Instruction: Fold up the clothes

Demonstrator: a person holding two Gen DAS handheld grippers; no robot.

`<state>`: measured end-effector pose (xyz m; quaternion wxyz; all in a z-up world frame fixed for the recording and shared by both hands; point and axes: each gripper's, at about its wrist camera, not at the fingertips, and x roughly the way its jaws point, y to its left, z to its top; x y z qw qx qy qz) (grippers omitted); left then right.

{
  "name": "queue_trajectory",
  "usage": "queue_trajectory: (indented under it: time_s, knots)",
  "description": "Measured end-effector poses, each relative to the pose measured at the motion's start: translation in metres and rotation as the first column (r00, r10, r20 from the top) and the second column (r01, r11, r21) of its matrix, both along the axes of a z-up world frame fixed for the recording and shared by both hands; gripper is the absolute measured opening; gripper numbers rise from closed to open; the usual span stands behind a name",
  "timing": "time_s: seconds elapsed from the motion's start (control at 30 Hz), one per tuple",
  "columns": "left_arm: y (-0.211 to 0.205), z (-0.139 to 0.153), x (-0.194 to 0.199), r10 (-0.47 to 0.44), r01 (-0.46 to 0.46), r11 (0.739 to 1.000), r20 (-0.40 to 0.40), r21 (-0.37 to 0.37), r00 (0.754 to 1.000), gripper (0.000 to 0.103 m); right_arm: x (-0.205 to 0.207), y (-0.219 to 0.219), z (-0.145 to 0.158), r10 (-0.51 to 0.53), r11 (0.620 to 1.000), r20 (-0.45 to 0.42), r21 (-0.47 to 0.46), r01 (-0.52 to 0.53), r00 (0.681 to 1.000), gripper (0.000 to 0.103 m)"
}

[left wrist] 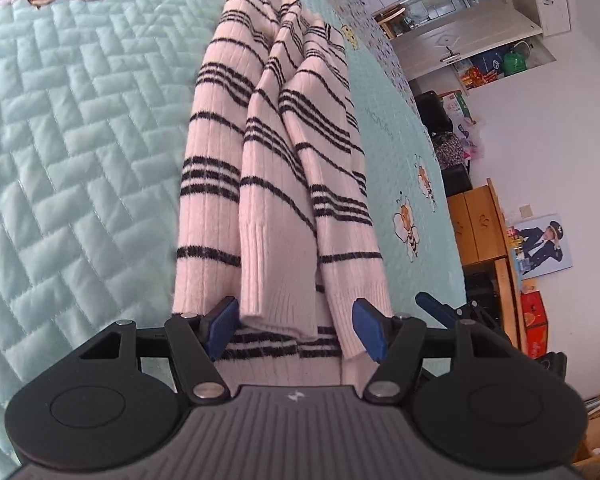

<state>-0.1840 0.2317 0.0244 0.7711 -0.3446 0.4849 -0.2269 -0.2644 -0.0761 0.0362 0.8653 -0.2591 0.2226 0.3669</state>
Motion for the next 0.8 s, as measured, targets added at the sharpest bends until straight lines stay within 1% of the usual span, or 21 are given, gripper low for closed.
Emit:
queue_trajectory:
  time_s: [0.07, 0.13, 0.23, 0.27, 0.3, 0.37, 0.4, 0.47, 0.53, 0.6, 0.63, 0.67, 0.73, 0.8]
  knots:
    - [0.000, -0.003, 0.001, 0.001, -0.001, 1.000, -0.016, -0.018, 1.000, 0.065, -0.007, 0.001, -0.004, 0.023, 0.997, 0.103, -0.078, -0.015, 0.994, 0.065]
    - [0.001, -0.005, 0.003, 0.001, -0.002, 0.999, -0.031, -0.035, 1.000, 0.065, -0.012, 0.004, -0.011, 0.067, 0.985, 0.182, -0.169, -0.036, 0.981, 0.066]
    - [0.001, -0.009, 0.005, 0.001, -0.004, 0.998, -0.055, -0.062, 0.999, 0.065, -0.017, 0.005, -0.017, 0.171, 0.957, 0.276, -0.275, -0.093, 0.946, 0.066]
    - [0.002, -0.010, 0.005, 0.001, -0.005, 0.998, -0.062, -0.070, 0.998, 0.065, -0.017, 0.006, -0.018, 0.197, 0.948, 0.295, -0.301, -0.104, 0.935, 0.066]
    - [0.002, -0.011, 0.005, 0.005, -0.010, 0.997, -0.066, -0.075, 0.998, 0.065, -0.017, 0.005, -0.017, 0.211, 0.943, 0.309, -0.313, -0.110, 0.927, 0.066]
    - [0.004, -0.012, 0.006, 0.009, -0.015, 0.997, -0.069, -0.081, 0.998, 0.065, -0.015, 0.001, -0.009, 0.211, 0.951, 0.321, -0.284, -0.118, 0.923, 0.066]
    - [0.004, -0.012, 0.006, 0.009, -0.014, 0.997, -0.069, -0.081, 0.998, 0.065, -0.013, -0.001, -0.006, 0.205, 0.956, 0.314, -0.267, -0.120, 0.927, 0.067]
    - [0.004, -0.012, 0.005, 0.009, -0.015, 0.997, -0.070, -0.079, 0.998, 0.065, -0.005, -0.003, 0.000, 0.177, 0.966, 0.231, -0.228, -0.124, 0.957, 0.067]
    - [0.006, -0.013, 0.005, 0.017, -0.024, 0.996, -0.077, -0.086, 0.997, 0.065, 0.007, -0.011, 0.012, 0.111, 0.991, 0.072, -0.077, -0.105, 0.991, 0.067]
    - [0.008, -0.014, 0.005, 0.024, -0.032, 0.995, -0.084, -0.093, 0.996, 0.066, 0.008, -0.018, 0.021, 0.084, 0.996, 0.000, 0.030, -0.084, 0.996, 0.067]
    - [0.008, -0.013, 0.005, 0.021, -0.028, 0.995, -0.082, -0.091, 0.996, 0.066, 0.004, -0.018, 0.022, 0.084, 0.996, 0.017, 0.034, -0.085, 0.996, 0.067]
    - [0.008, -0.013, 0.005, 0.018, -0.025, 0.996, -0.081, -0.090, 0.997, 0.066, -0.002, -0.016, 0.022, 0.096, 0.995, 0.057, 0.013, -0.097, 0.994, 0.067]
    - [0.008, -0.012, 0.004, 0.012, -0.019, 0.996, -0.077, -0.087, 0.997, 0.065, -0.008, -0.012, 0.023, 0.117, 0.993, 0.083, -0.021, -0.116, 0.990, 0.067]
    - [0.010, -0.011, 0.002, 0.018, -0.025, 0.996, -0.073, -0.088, 0.997, 0.065, -0.001, -0.013, 0.022, 0.077, 0.997, 0.038, -0.026, -0.076, 0.996, 0.067]
